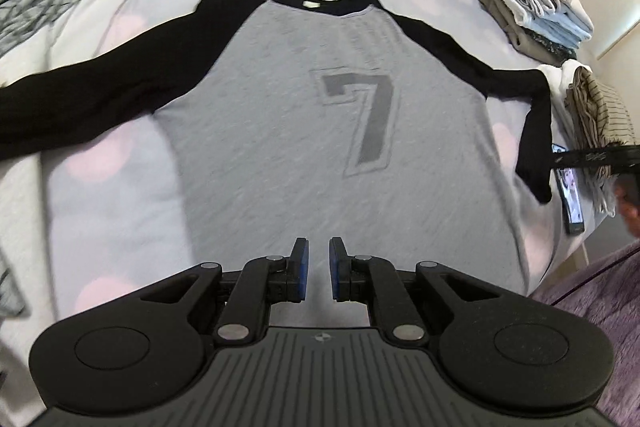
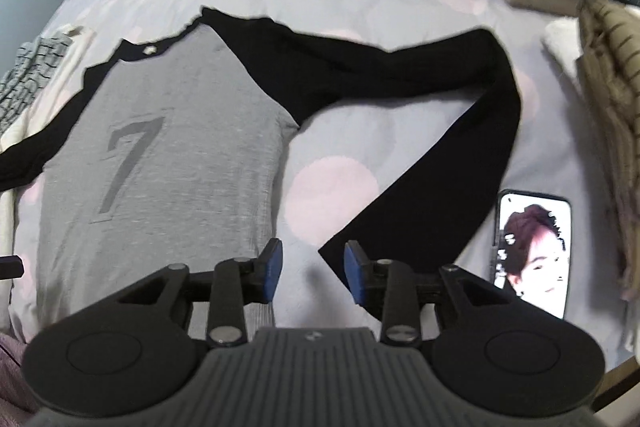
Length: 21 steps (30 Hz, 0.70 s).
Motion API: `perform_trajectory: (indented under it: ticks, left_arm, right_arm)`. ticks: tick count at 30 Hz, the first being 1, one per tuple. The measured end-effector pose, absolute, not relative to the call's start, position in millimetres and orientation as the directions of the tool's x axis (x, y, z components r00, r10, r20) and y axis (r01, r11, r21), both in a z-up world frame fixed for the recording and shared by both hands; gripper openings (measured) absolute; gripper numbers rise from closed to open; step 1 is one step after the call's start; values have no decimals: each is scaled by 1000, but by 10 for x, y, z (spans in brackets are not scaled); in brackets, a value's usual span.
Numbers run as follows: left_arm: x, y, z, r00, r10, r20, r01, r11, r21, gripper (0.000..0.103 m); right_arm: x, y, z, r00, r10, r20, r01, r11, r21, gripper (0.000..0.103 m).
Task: Fold clothes
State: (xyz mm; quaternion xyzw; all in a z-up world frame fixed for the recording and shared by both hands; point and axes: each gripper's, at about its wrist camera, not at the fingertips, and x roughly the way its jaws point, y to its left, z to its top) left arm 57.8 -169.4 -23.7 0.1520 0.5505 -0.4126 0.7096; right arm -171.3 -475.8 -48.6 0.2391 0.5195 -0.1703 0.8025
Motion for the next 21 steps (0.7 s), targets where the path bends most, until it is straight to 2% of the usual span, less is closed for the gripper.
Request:
perform_trajectory:
  ticks: [6, 10, 12, 17, 21]
  left_arm:
    - [548, -1948, -266, 64, -417, -907, 784, 583, -213, 8]
    - [540, -2021, -275, 72, -431, -900, 782, 584, -217, 8]
    - [530, -2041, -278, 73, -428, -901, 784, 583, -213, 8]
    - [526, -2062, -282, 70, -424, -903, 784, 583, -213, 8]
    - [532, -2081, -298, 62, -419, -906, 784, 582, -216, 8]
  right_arm:
    - [-1552, -4803, -745, 344, -55, -937, 527, 837, 145, 37]
    - [-1568, -4856, -826, 320, -73, -945, 547, 828, 122, 7]
    - [-1611, -4878, -754, 328, -77, -942, 555, 822, 126, 5]
    - [-1783, -5041, -213, 388, -111, -915, 584, 798, 151, 5]
    - [-1961, -5294, 491, 448, -220, -867, 606, 788, 113, 5]
